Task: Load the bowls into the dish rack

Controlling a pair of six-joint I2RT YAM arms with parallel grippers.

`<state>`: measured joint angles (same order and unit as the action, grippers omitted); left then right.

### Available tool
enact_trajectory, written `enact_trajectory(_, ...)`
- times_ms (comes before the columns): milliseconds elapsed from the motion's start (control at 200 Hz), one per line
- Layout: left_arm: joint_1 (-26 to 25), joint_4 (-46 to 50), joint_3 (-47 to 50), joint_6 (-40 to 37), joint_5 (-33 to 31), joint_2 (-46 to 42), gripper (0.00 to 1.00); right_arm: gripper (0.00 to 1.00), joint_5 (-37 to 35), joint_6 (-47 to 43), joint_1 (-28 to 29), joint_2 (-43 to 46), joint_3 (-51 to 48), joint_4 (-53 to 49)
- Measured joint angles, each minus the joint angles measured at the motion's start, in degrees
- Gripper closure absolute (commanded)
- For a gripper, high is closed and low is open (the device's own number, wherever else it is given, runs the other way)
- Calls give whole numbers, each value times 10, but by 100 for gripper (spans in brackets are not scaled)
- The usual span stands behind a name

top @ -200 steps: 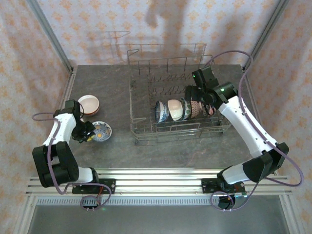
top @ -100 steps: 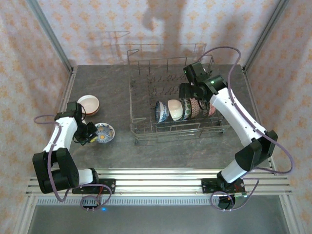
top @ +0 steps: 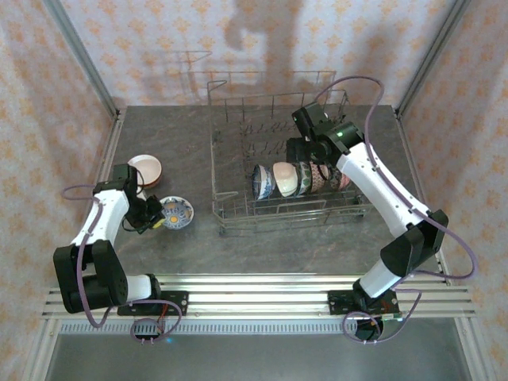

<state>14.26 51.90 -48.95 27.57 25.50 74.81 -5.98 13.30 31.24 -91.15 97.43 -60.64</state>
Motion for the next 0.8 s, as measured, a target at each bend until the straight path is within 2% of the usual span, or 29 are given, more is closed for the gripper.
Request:
enact_trajectory(285, -4, 0, -2, 0, 14, -3, 98, 9, 0, 2, 0, -2, 0, -2)
enact_trajectory(455, -4, 14, -21, 0, 14, -34, 99, 8, 1, 2, 0, -9, 10, -7)
enact_trajectory(621, -4, 37, -59, 0, 15, -75, 99, 9, 13, 1, 2, -14, 31, -12)
enact_trajectory(801, -4, 78, -146, 1, 16, -101, 100, 11, 40, -8, 8, -15, 64, -21)
